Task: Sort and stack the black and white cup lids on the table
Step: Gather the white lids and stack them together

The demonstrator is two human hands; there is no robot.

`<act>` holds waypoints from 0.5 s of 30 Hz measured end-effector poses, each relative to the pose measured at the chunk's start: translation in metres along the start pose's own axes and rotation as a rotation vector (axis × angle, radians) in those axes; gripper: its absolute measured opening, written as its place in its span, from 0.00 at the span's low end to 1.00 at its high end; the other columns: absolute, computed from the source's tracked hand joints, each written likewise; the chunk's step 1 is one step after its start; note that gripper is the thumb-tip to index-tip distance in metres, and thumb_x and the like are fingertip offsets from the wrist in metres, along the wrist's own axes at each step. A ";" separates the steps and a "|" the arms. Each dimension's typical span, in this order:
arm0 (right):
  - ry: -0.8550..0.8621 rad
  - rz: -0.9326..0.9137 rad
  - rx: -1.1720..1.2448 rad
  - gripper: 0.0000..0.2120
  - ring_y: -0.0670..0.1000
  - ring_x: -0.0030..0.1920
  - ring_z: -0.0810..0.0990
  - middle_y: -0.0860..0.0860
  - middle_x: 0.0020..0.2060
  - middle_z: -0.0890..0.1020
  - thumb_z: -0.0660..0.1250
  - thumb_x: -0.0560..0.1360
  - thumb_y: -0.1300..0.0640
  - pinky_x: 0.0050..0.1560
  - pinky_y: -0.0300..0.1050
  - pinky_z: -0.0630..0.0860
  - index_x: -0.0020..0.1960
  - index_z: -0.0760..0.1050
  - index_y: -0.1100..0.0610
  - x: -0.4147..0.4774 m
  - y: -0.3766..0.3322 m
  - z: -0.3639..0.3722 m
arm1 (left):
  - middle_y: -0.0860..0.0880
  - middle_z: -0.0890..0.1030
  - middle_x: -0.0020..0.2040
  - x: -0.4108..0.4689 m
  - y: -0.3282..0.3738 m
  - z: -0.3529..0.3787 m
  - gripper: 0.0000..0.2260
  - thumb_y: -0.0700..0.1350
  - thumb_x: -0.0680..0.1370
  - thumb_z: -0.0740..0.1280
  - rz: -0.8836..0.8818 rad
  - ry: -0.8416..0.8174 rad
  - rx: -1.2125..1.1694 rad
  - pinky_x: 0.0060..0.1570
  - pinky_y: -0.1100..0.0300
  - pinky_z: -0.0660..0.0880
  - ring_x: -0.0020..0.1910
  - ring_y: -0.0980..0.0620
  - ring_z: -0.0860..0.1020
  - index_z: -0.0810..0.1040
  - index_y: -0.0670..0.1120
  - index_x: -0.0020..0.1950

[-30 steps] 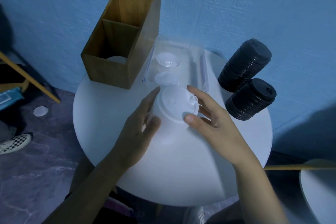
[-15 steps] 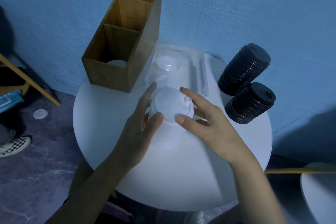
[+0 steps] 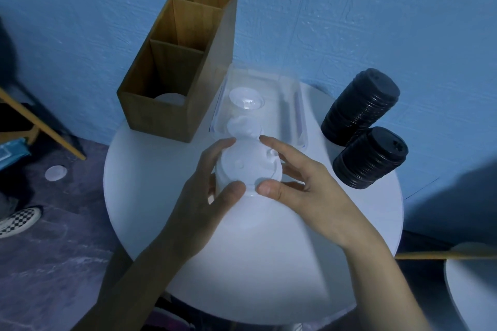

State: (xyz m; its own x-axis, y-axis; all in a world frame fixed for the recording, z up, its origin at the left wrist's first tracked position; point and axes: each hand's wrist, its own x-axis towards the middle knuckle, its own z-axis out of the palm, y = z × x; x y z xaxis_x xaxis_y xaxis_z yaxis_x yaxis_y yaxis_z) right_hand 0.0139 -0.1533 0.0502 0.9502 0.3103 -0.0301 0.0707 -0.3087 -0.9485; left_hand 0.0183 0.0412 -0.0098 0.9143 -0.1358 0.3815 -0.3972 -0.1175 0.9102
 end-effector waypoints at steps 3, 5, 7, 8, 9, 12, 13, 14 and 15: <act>-0.004 -0.012 0.018 0.34 0.35 0.64 0.77 0.41 0.66 0.78 0.76 0.69 0.49 0.57 0.31 0.75 0.74 0.71 0.40 0.003 -0.002 0.000 | 0.76 0.69 0.64 0.003 -0.003 -0.003 0.24 0.74 0.75 0.60 0.062 -0.005 0.023 0.53 0.75 0.74 0.66 0.66 0.72 0.60 0.76 0.69; -0.010 -0.013 0.031 0.33 0.36 0.64 0.78 0.41 0.65 0.80 0.76 0.70 0.52 0.58 0.32 0.76 0.74 0.72 0.42 0.005 0.000 -0.001 | 0.74 0.70 0.66 0.004 -0.006 -0.003 0.25 0.74 0.75 0.61 0.075 -0.020 0.005 0.56 0.74 0.74 0.68 0.64 0.73 0.61 0.75 0.71; -0.033 0.003 0.021 0.32 0.36 0.64 0.78 0.41 0.63 0.82 0.76 0.71 0.55 0.58 0.32 0.76 0.74 0.72 0.42 0.007 -0.001 -0.004 | 0.70 0.72 0.67 0.003 -0.009 -0.004 0.26 0.74 0.75 0.62 0.058 -0.029 -0.023 0.58 0.71 0.75 0.69 0.58 0.74 0.62 0.73 0.71; -0.059 0.010 0.005 0.32 0.35 0.64 0.77 0.39 0.62 0.82 0.76 0.72 0.55 0.57 0.31 0.75 0.73 0.72 0.42 0.009 -0.005 -0.008 | 0.67 0.72 0.68 0.003 -0.012 -0.004 0.27 0.74 0.74 0.63 0.047 -0.030 -0.030 0.59 0.68 0.76 0.69 0.55 0.74 0.63 0.71 0.72; -0.091 0.017 -0.017 0.31 0.34 0.63 0.78 0.37 0.61 0.82 0.75 0.72 0.53 0.57 0.31 0.75 0.72 0.73 0.41 0.011 -0.009 -0.013 | 0.65 0.73 0.68 0.001 -0.014 -0.005 0.29 0.74 0.74 0.63 0.034 -0.032 -0.031 0.59 0.66 0.77 0.69 0.53 0.75 0.63 0.69 0.73; -0.119 0.021 -0.085 0.24 0.39 0.59 0.82 0.40 0.59 0.85 0.71 0.71 0.46 0.58 0.38 0.80 0.67 0.79 0.46 0.025 -0.022 -0.031 | 0.62 0.74 0.69 0.001 -0.022 -0.006 0.31 0.73 0.73 0.65 0.014 -0.031 0.002 0.62 0.60 0.77 0.69 0.52 0.75 0.63 0.66 0.74; -0.092 0.018 -0.099 0.21 0.41 0.56 0.84 0.44 0.56 0.86 0.70 0.73 0.47 0.56 0.42 0.82 0.65 0.81 0.49 0.032 -0.024 -0.036 | 0.62 0.74 0.69 0.001 -0.024 -0.006 0.31 0.73 0.74 0.65 0.023 -0.024 0.019 0.63 0.60 0.77 0.69 0.53 0.75 0.63 0.67 0.74; -0.047 0.014 -0.108 0.16 0.45 0.53 0.86 0.47 0.54 0.87 0.69 0.76 0.49 0.54 0.44 0.83 0.62 0.82 0.51 0.041 -0.025 -0.040 | 0.63 0.74 0.69 0.001 -0.026 -0.006 0.30 0.73 0.74 0.65 0.037 -0.019 0.030 0.63 0.62 0.76 0.69 0.54 0.75 0.63 0.68 0.73; 0.007 0.013 -0.114 0.12 0.48 0.50 0.86 0.49 0.52 0.87 0.70 0.79 0.52 0.50 0.46 0.84 0.60 0.83 0.53 0.053 -0.026 -0.043 | 0.64 0.74 0.69 0.001 -0.027 -0.006 0.29 0.72 0.74 0.65 0.048 -0.016 0.036 0.62 0.64 0.76 0.68 0.55 0.75 0.63 0.69 0.74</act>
State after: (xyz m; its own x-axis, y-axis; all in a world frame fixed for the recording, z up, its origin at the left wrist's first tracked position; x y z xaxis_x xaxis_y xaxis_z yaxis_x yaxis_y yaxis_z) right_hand 0.0757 -0.1671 0.0863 0.9533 0.2994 -0.0397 0.0920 -0.4130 -0.9061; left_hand 0.0306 0.0498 -0.0331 0.8929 -0.1574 0.4217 -0.4434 -0.1459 0.8844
